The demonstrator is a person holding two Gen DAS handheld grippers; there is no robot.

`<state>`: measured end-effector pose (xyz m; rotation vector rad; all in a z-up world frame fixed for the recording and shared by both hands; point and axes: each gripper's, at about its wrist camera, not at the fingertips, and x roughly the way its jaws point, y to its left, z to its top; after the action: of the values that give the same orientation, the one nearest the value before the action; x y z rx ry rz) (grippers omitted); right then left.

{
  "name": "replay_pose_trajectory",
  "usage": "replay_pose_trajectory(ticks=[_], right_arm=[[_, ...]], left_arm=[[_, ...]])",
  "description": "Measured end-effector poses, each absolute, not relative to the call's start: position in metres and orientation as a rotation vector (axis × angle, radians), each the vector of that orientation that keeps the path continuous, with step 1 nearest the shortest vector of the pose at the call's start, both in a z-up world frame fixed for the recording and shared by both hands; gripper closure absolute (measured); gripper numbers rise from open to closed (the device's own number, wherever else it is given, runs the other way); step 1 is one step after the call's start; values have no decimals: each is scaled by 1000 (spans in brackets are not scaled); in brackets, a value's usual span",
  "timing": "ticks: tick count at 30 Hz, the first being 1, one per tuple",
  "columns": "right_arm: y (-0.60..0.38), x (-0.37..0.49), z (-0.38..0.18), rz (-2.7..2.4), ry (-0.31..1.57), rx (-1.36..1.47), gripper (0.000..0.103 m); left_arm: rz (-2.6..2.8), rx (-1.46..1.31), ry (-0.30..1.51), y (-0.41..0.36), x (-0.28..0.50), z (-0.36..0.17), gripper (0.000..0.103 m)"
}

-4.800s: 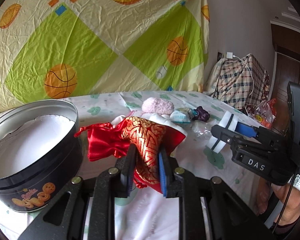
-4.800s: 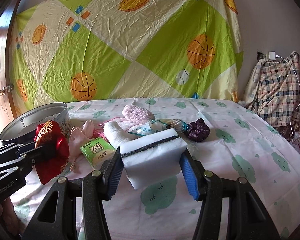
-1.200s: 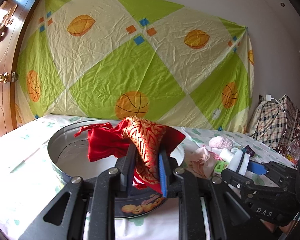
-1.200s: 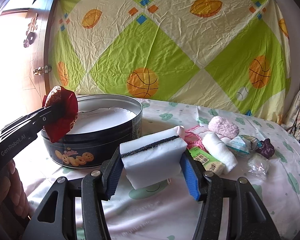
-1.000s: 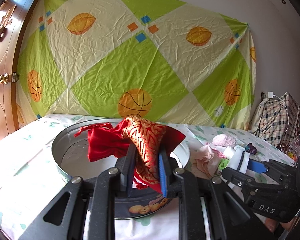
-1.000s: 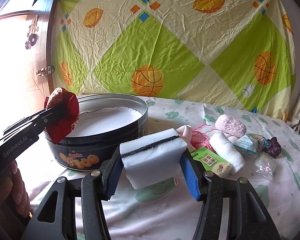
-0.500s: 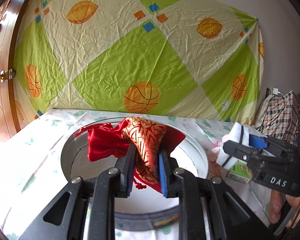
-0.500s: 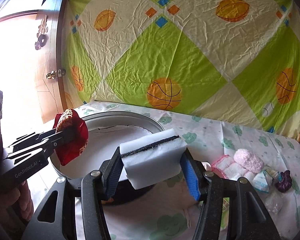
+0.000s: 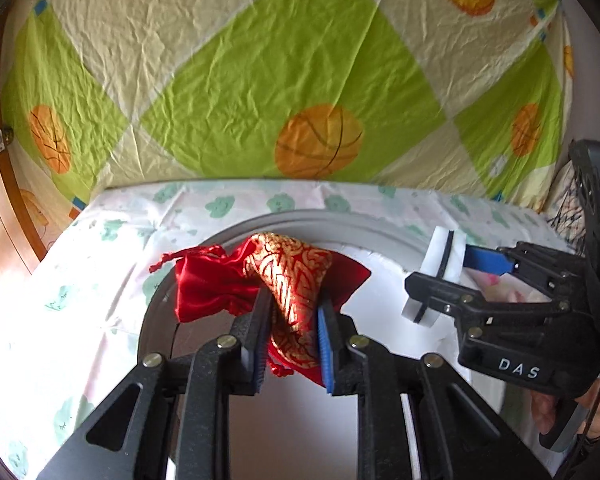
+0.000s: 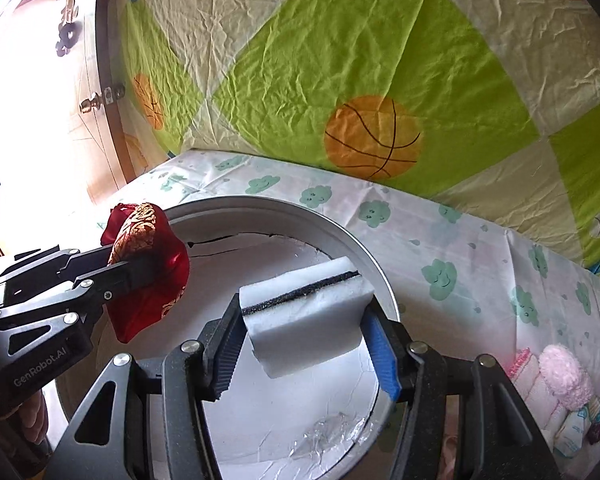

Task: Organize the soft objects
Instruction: 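Lower the sponge and red pouch into the tin and open both tools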

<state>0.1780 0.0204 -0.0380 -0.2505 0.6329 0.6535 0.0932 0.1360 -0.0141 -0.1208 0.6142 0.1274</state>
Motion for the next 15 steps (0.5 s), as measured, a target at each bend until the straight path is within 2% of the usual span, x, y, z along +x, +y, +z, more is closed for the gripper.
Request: replay_pose_trajectory(ticks=[7,11,13,14,15], right_arm=[[38,189,-47,648,675,-301,44],[36,189,-44,647,670,-287,40],[37,190,-45,647,676,-285,37],[37,189,-44,652,676,-281,32],[36,188,-43,657,667,-274,29]], left_arm=[[158,-122,735,152,119,-27,83],[168,-116,783,156,128,-33,78],[172,-108,789,157,129,-34,72],[175,-107,791,157,129,-34,61],[178,-103,790,157,129,-34,44]])
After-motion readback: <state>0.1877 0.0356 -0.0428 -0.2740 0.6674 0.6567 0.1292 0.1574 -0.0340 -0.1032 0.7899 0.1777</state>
